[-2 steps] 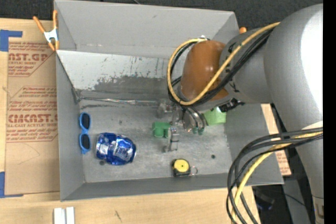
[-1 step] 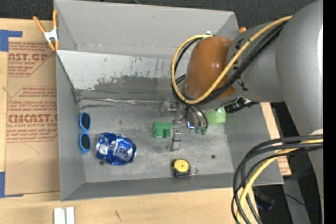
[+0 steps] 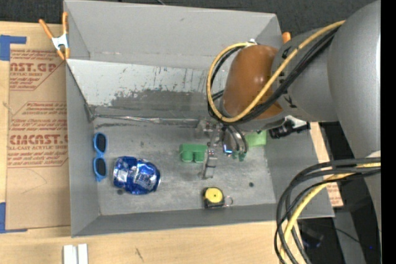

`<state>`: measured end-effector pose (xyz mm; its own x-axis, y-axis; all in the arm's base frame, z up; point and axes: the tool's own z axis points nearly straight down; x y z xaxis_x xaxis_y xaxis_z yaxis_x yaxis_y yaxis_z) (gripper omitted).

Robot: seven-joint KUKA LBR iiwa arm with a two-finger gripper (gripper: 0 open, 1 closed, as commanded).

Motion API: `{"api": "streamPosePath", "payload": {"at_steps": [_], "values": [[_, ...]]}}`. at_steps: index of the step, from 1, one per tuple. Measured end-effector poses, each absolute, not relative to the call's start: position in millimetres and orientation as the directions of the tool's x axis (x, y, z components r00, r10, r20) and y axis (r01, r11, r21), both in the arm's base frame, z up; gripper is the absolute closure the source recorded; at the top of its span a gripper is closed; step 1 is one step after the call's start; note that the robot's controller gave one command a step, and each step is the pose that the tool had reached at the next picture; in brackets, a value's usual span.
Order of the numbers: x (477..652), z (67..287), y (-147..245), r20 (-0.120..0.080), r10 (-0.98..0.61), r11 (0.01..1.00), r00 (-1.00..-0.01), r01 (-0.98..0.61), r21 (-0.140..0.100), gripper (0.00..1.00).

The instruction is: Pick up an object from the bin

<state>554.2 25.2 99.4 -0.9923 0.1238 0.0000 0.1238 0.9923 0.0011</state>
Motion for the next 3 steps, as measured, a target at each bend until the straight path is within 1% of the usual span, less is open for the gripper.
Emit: {"api": "streamPosePath", "payload": {"at_steps": [1, 2, 3], "values": [[540.7, 68.9, 34.7, 0.002, 0.266, 0.964, -0.964, 0.266, 0.001, 0.00], [540.5, 68.6, 34.8, 0.002, 0.265, 0.964, -0.964, 0.265, 0.000, 0.00], [542.1, 70.0, 34.7, -0.002, 0.265, 0.964, -0.964, 0.265, 0.001, 1.00]]}}
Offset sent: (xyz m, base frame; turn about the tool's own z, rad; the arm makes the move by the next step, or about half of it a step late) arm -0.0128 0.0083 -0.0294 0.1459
